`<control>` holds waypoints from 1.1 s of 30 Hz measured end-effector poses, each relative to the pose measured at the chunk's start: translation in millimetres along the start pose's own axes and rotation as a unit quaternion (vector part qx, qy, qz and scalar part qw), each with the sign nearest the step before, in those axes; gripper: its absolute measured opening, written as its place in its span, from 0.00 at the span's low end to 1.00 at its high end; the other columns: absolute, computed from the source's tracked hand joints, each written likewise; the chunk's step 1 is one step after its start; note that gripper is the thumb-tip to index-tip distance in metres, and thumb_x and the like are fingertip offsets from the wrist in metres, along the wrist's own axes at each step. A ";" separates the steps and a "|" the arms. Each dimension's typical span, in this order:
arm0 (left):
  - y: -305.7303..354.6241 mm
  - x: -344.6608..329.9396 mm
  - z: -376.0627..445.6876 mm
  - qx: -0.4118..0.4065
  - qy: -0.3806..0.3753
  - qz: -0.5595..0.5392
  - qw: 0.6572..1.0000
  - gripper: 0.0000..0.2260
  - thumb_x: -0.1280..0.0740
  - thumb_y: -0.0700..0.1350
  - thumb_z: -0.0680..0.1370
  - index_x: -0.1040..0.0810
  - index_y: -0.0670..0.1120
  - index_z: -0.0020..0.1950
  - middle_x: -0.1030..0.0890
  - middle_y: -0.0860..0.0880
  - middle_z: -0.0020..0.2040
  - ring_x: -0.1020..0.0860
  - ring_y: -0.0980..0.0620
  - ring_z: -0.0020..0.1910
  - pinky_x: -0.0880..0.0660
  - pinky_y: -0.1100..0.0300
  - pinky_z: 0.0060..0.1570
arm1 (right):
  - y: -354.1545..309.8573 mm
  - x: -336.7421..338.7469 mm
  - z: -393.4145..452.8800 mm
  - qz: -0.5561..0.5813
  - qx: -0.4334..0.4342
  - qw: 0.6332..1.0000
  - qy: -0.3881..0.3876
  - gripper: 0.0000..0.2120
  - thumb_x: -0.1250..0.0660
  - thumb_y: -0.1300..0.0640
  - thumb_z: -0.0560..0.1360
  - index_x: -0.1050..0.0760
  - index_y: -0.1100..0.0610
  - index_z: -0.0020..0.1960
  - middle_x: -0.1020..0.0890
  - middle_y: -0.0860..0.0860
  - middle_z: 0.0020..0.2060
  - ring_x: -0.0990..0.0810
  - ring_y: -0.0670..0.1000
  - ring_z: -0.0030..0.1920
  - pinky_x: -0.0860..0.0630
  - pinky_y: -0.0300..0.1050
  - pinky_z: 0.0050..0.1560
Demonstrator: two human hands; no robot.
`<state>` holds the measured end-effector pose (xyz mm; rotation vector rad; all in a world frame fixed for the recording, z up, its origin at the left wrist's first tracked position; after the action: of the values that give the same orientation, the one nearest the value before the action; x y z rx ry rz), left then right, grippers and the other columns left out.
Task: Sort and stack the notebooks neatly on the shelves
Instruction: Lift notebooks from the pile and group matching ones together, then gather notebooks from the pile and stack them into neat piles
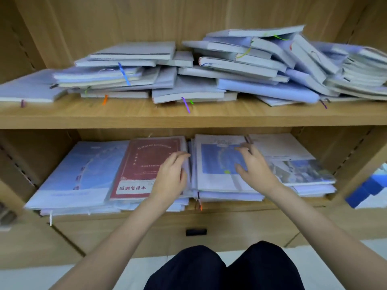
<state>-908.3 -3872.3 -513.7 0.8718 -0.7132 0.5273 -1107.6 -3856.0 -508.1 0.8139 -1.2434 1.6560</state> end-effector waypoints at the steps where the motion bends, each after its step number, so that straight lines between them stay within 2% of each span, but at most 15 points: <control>1: 6.9 17.0 -9.1 -0.052 0.033 0.022 0.998 0.20 0.45 0.36 0.74 0.27 0.42 0.64 0.26 0.45 0.62 0.29 0.47 0.61 0.35 0.57 0.60 | -27.5 12.5 -4.7 0.003 0.069 0.997 0.033 0.18 0.38 0.60 0.77 0.31 0.62 0.67 0.32 0.60 0.63 0.31 0.60 0.64 0.36 0.42 0.59; 3: 12.8 53.1 -22.9 -0.106 0.082 0.043 0.990 0.20 0.46 0.38 0.72 0.27 0.44 0.62 0.27 0.47 0.61 0.30 0.49 0.58 0.37 0.58 0.59 | -79.9 35.4 -16.6 -0.007 0.195 0.977 0.090 0.17 0.41 0.57 0.77 0.28 0.63 0.63 0.28 0.59 0.59 0.29 0.56 0.60 0.35 0.42 0.59; 5: 14.0 97.9 -27.7 -0.110 0.145 0.042 0.982 0.19 0.45 0.37 0.72 0.27 0.44 0.62 0.27 0.46 0.60 0.30 0.48 0.59 0.36 0.56 0.59 | -123.0 55.4 -22.2 0.003 0.270 0.954 0.134 0.16 0.43 0.57 0.77 0.26 0.65 0.60 0.25 0.59 0.55 0.28 0.55 0.56 0.32 0.44 0.58; 9: 12.8 181.9 -35.3 -0.091 0.252 0.047 0.962 0.18 0.45 0.37 0.73 0.25 0.40 0.60 0.27 0.42 0.58 0.30 0.47 0.58 0.34 0.55 0.58 | -195.3 87.0 -17.0 0.020 0.337 0.918 0.206 0.14 0.41 0.60 0.77 0.24 0.67 0.57 0.23 0.60 0.52 0.27 0.55 0.53 0.32 0.42 0.57; 11: 4.5 211.2 -38.8 -0.072 0.273 0.062 0.957 0.18 0.45 0.37 0.72 0.25 0.40 0.59 0.26 0.42 0.57 0.30 0.48 0.58 0.37 0.60 0.59 | -224.7 92.6 -3.2 0.020 0.345 0.917 0.199 0.15 0.39 0.58 0.76 0.25 0.65 0.59 0.25 0.60 0.55 0.29 0.55 0.55 0.35 0.41 0.58; 13: -11.2 232.9 -38.3 -0.036 0.276 0.073 0.958 0.18 0.44 0.38 0.71 0.26 0.40 0.60 0.26 0.43 0.57 0.31 0.48 0.58 0.41 0.65 0.60 | -246.6 95.2 16.9 0.016 0.331 0.926 0.180 0.17 0.37 0.56 0.75 0.27 0.63 0.60 0.28 0.60 0.59 0.30 0.56 0.58 0.34 0.45 0.60; 14: -20.4 241.8 -36.7 -0.012 0.274 0.069 0.959 0.18 0.44 0.37 0.71 0.26 0.41 0.60 0.26 0.44 0.57 0.31 0.48 0.58 0.40 0.65 0.61 | -254.5 97.2 28.7 0.013 0.316 0.933 0.174 0.17 0.35 0.57 0.74 0.27 0.62 0.60 0.29 0.60 0.61 0.30 0.58 0.59 0.33 0.49 0.61; 16: -38.3 256.3 -31.5 0.031 0.270 0.052 0.961 0.18 0.42 0.36 0.73 0.28 0.43 0.61 0.26 0.46 0.56 0.30 0.47 0.57 0.35 0.57 0.59 | -267.3 101.3 54.5 -0.004 0.278 0.947 0.162 0.18 0.32 0.57 0.74 0.27 0.61 0.61 0.31 0.61 0.64 0.32 0.60 0.63 0.33 0.57 0.63; 18: -50.9 268.4 -24.5 0.061 0.267 0.034 0.961 0.17 0.40 0.33 0.74 0.29 0.44 0.63 0.27 0.48 0.57 0.29 0.48 0.59 0.33 0.53 0.58 | -275.7 104.8 80.1 -0.044 0.236 0.960 0.147 0.21 0.32 0.53 0.75 0.30 0.59 0.65 0.35 0.59 0.68 0.37 0.60 0.67 0.39 0.56 0.67; 21: -68.5 280.5 -9.2 0.111 0.252 -0.017 0.961 0.18 0.38 0.36 0.77 0.32 0.44 0.65 0.28 0.48 0.62 0.30 0.54 0.58 0.34 0.61 0.54 | -275.6 100.7 116.8 -0.122 0.155 0.976 0.094 0.25 0.38 0.43 0.76 0.34 0.54 0.69 0.37 0.56 0.71 0.40 0.59 0.70 0.46 0.53 0.69; 23: -74.4 284.3 1.0 0.124 0.244 -0.057 0.960 0.19 0.36 0.39 0.77 0.34 0.44 0.68 0.28 0.48 0.64 0.31 0.57 0.58 0.35 0.63 0.54 | -264.7 92.3 130.8 -0.147 0.098 0.983 0.051 0.28 0.41 0.37 0.75 0.34 0.51 0.69 0.33 0.54 0.69 0.37 0.60 0.69 0.44 0.55 0.69; 25: -75.0 285.7 11.1 0.115 0.240 -0.068 0.962 0.21 0.35 0.40 0.77 0.34 0.43 0.69 0.29 0.48 0.65 0.31 0.57 0.59 0.33 0.63 0.56 | -250.2 87.2 135.9 -0.128 0.055 0.989 0.044 0.32 0.44 0.32 0.73 0.35 0.50 0.70 0.31 0.54 0.67 0.34 0.61 0.67 0.40 0.56 0.66; 28: -79.0 282.0 26.4 0.117 0.223 -0.073 0.965 0.22 0.34 0.40 0.76 0.35 0.43 0.70 0.30 0.48 0.66 0.30 0.55 0.62 0.33 0.62 0.58 | -244.7 85.0 139.0 -0.102 0.070 0.990 0.074 0.33 0.45 0.31 0.72 0.34 0.51 0.70 0.29 0.54 0.64 0.31 0.61 0.64 0.33 0.53 0.63; 31: -88.1 272.9 38.7 0.150 0.189 -0.116 0.963 0.25 0.32 0.40 0.75 0.36 0.43 0.70 0.29 0.47 0.66 0.30 0.54 0.61 0.33 0.64 0.56 | -245.5 84.8 142.3 -0.084 0.089 0.990 0.068 0.32 0.43 0.33 0.73 0.34 0.52 0.70 0.29 0.55 0.64 0.30 0.59 0.64 0.31 0.52 0.61; 33: -89.7 267.1 43.5 0.160 0.169 -0.108 0.967 0.26 0.31 0.40 0.74 0.35 0.43 0.70 0.27 0.47 0.63 0.29 0.53 0.61 0.34 0.66 0.54 | -244.2 84.5 144.3 -0.077 0.095 0.991 0.062 0.32 0.42 0.35 0.73 0.34 0.52 0.71 0.29 0.55 0.65 0.30 0.58 0.64 0.30 0.51 0.61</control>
<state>-687.8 -3922.9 -340.2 1.1118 -0.2185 0.5862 -917.1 -3946.3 -300.4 0.8850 -0.9245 1.6895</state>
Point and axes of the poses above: each hand's wrist, its own z-axis towards the middle knuckle, its own x-axis out of the back of the hand, y = z × x, the point moved 9 cm from there along z, towards the middle knuckle
